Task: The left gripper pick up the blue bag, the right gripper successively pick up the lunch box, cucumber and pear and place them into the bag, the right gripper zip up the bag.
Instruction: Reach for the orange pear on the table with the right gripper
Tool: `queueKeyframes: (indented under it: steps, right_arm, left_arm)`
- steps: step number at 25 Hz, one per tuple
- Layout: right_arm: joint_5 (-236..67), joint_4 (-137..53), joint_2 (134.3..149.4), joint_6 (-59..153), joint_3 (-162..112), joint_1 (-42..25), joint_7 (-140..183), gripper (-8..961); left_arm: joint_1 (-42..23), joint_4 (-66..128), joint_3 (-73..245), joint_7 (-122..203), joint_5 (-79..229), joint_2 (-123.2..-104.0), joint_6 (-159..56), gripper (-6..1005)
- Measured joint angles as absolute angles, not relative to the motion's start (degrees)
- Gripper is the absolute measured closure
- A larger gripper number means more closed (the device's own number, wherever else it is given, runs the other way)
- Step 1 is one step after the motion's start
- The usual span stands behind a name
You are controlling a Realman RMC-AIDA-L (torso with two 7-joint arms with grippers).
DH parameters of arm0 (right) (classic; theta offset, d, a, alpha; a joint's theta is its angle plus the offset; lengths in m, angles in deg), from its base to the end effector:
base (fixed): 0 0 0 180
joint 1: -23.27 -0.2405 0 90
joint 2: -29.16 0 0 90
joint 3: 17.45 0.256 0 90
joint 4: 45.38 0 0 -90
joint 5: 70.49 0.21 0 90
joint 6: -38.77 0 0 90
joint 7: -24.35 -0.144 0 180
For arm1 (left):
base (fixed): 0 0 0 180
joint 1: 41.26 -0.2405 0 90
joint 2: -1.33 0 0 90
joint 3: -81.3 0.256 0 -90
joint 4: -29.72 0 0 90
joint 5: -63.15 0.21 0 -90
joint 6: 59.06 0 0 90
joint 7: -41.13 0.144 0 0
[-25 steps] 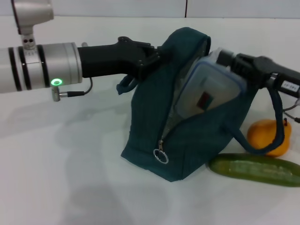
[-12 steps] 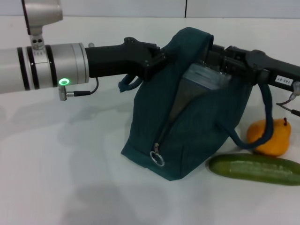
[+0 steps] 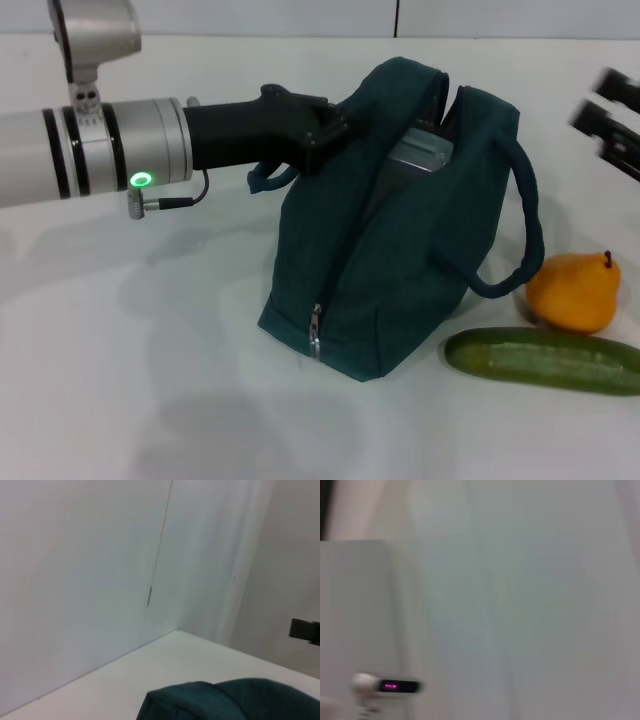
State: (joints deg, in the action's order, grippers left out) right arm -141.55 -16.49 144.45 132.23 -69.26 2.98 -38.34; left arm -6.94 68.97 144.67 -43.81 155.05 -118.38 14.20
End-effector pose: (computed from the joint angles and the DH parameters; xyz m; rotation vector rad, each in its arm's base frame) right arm 0.2721 0.3059 0.0461 -2.2547 0.4282 1.2444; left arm -0.1903 0.3731 -0.0308 -2.6834 -0.5672 -0.8137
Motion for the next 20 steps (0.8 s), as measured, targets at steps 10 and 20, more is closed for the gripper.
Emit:
queueKeyframes:
  steps: [10, 20]
  right_arm:
    - [-140.60, -35.02, 144.30, 137.32, -60.77, 9.84, -17.87, 379]
    - [-140.47, -44.99, 144.37, 137.12, -60.62, 10.47, -4.96, 382]
  left_arm:
    - [-6.75, 64.77, 144.74, -39.67, 152.24, -118.37, 12.58, 952]
    - [-6.85, 64.43, 144.93, -38.00, 149.79, -118.38, 12.60, 953]
